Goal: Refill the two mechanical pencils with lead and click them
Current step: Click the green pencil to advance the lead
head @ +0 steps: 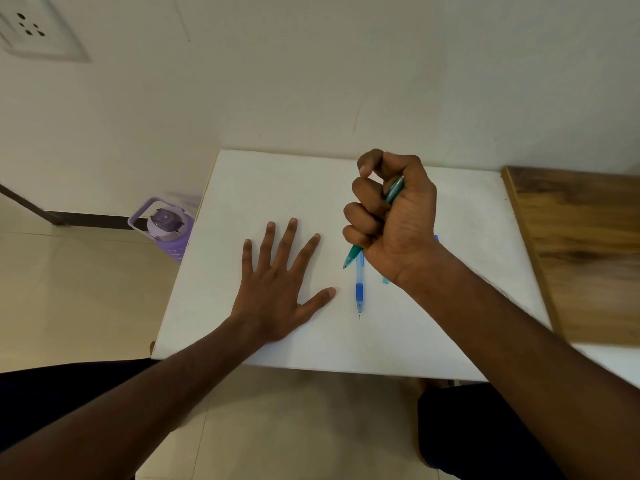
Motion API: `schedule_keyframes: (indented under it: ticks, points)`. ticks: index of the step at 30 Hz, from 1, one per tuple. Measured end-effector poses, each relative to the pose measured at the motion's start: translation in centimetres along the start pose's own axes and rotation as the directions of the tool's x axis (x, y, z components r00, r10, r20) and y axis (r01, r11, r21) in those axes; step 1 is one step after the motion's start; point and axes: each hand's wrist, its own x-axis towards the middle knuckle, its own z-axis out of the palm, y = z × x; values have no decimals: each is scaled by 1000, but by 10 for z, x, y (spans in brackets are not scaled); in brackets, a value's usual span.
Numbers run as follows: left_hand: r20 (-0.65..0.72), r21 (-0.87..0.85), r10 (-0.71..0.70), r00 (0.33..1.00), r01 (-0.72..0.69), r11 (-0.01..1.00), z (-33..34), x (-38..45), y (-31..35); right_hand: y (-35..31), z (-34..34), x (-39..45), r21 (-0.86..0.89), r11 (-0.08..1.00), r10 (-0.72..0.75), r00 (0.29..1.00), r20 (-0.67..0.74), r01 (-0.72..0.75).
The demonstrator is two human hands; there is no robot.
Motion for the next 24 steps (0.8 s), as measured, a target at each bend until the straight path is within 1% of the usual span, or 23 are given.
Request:
schedule_keyframes:
  ticks: [5, 10, 15, 24]
  points:
    - [1, -1, -3, 1000, 3, 1000, 0, 1, 0, -1, 0, 0, 2, 1000, 19, 1000, 4, -19]
    - [-10, -2, 0, 1000, 0, 1000, 2, 1, -2, 1, -1, 1, 6, 1000, 7, 1000, -6, -7]
    - [-16, -2, 2, 1000, -2, 1000, 3, 1, -2, 1, -3, 3, -23, 1000, -5, 999, -51, 3]
    - [-46, -7, 6, 999, -7, 1000, 7, 1, -4, -1, -3, 2, -71, 997, -2, 1000, -14, 1]
